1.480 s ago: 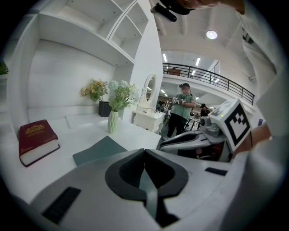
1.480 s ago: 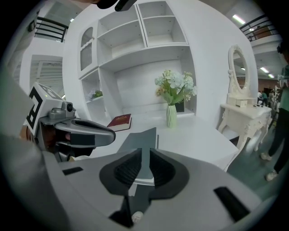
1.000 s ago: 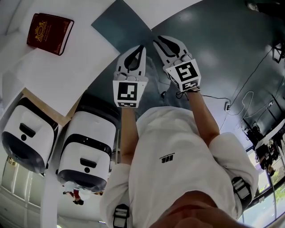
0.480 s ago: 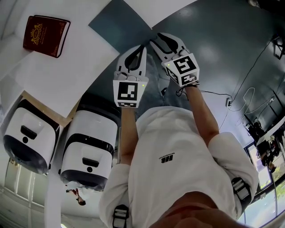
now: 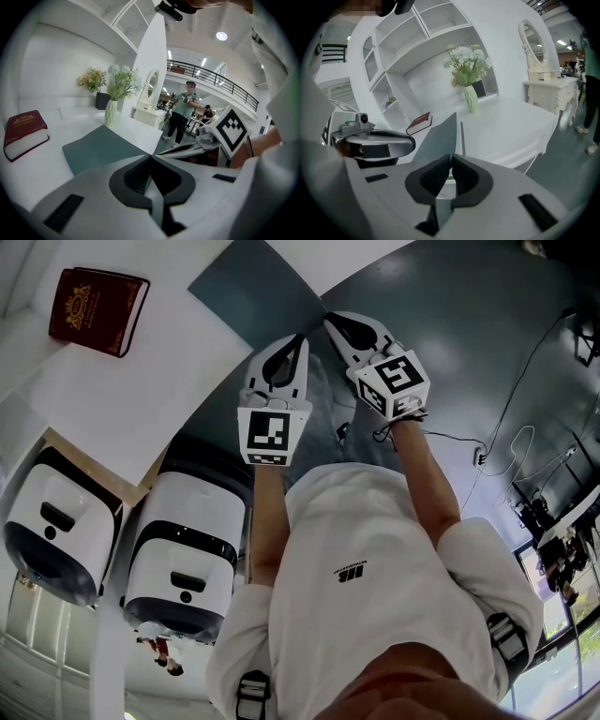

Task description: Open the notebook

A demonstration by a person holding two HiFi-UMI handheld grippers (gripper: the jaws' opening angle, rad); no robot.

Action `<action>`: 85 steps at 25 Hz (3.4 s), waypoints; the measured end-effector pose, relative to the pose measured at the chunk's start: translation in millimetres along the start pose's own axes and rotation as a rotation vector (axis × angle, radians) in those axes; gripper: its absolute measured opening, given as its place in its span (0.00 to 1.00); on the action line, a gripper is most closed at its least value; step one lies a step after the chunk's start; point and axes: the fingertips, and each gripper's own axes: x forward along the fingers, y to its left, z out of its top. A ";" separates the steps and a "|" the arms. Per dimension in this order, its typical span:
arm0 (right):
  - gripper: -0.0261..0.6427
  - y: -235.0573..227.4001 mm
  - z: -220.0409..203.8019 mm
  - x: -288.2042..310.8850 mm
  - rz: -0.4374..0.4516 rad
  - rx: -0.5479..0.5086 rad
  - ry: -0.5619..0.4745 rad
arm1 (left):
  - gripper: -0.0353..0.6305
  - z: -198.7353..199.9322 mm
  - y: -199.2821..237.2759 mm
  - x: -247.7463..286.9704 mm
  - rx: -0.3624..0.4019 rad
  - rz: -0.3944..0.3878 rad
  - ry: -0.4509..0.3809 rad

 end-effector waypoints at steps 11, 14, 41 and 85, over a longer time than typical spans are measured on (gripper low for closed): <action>0.05 18.0 17.9 -14.7 0.006 -0.086 -0.022 | 0.05 8.5 -3.0 -17.3 -0.009 0.042 -0.040; 0.05 24.0 23.0 -17.8 0.012 -0.111 -0.028 | 0.05 11.9 -3.0 -22.8 -0.012 0.056 -0.054; 0.05 96.2 54.9 -39.5 0.122 -0.290 -0.064 | 0.05 18.8 12.0 -86.7 -0.056 0.213 -0.144; 0.05 240.9 27.6 -0.6 0.460 -0.519 0.036 | 0.05 -39.3 66.3 -191.8 -0.218 0.511 -0.198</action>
